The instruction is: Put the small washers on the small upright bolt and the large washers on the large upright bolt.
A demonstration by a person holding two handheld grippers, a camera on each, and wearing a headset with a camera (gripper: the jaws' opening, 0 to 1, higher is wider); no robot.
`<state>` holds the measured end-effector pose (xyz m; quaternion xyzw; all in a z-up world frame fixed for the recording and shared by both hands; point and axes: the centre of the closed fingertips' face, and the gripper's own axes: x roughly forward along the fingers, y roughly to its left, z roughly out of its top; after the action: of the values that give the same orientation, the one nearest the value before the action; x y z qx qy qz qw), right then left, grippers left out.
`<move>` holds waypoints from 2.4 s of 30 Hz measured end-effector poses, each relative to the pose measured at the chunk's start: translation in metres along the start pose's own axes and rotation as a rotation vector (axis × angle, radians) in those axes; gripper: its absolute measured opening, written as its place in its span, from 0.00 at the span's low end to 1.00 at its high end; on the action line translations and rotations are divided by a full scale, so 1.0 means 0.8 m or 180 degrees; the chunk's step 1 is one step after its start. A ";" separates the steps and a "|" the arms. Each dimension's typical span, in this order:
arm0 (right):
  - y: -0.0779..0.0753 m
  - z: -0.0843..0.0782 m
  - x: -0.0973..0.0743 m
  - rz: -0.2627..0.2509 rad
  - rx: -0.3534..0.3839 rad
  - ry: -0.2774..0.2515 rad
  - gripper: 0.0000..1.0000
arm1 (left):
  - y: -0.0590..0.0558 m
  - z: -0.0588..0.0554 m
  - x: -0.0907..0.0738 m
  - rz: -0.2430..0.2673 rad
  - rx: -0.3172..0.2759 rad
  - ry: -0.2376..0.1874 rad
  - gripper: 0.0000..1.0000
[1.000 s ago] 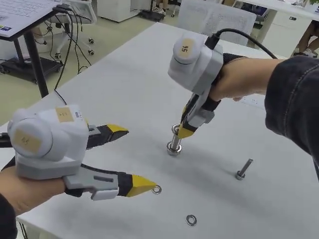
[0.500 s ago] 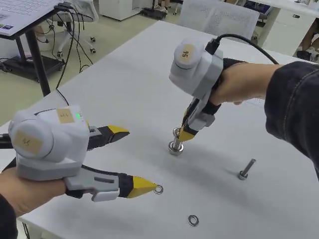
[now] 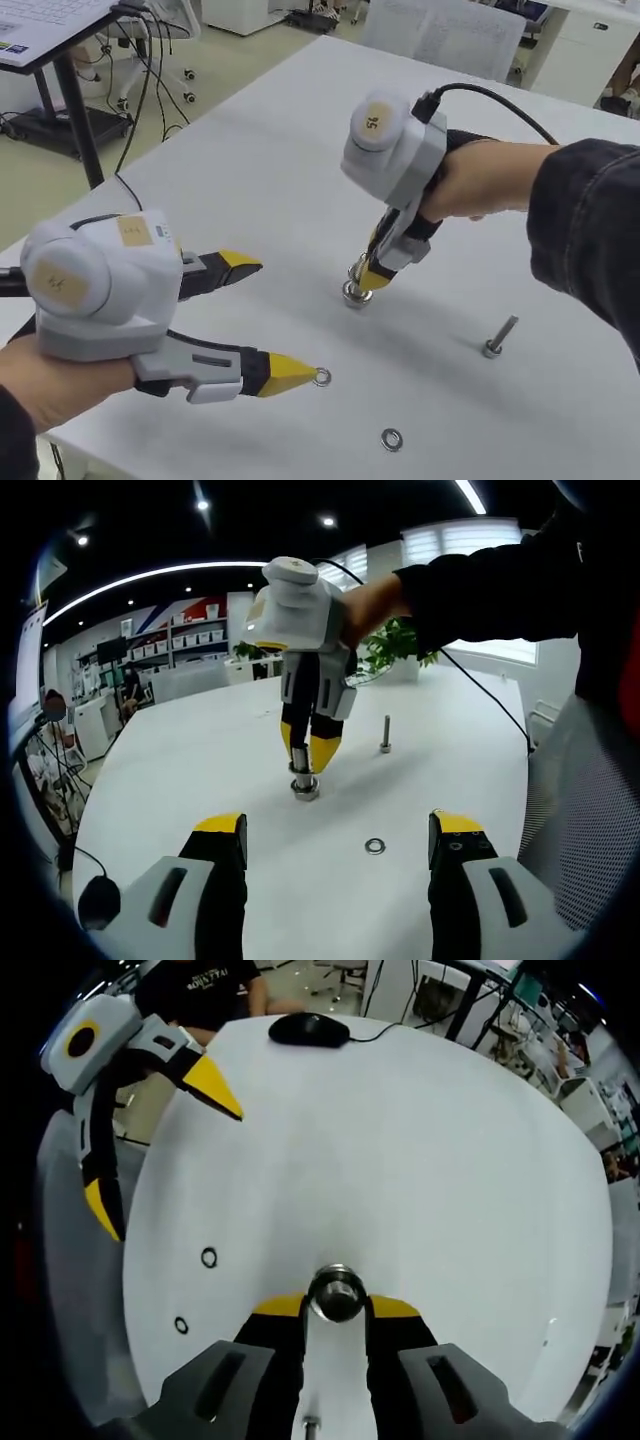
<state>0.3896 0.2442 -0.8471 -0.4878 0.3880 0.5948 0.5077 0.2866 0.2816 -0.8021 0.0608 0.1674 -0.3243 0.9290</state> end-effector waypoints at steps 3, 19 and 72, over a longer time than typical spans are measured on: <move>0.001 -0.002 0.004 0.0002 0.0010 -0.0003 0.23 | 0.001 -0.001 0.000 0.0005 -0.0004 0.0006 0.73; 0.000 -0.006 0.023 0.0038 0.0054 0.0009 0.24 | 0.003 -0.005 -0.001 0.0023 -0.0021 0.0023 0.73; 0.027 -0.042 -0.023 -0.0194 0.0150 -0.0022 0.27 | -0.011 0.003 0.002 -0.0115 0.0070 0.0005 0.73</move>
<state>0.3744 0.2039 -0.8373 -0.4852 0.3850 0.5715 0.5382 0.2832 0.2732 -0.8004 0.0681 0.1656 -0.3427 0.9222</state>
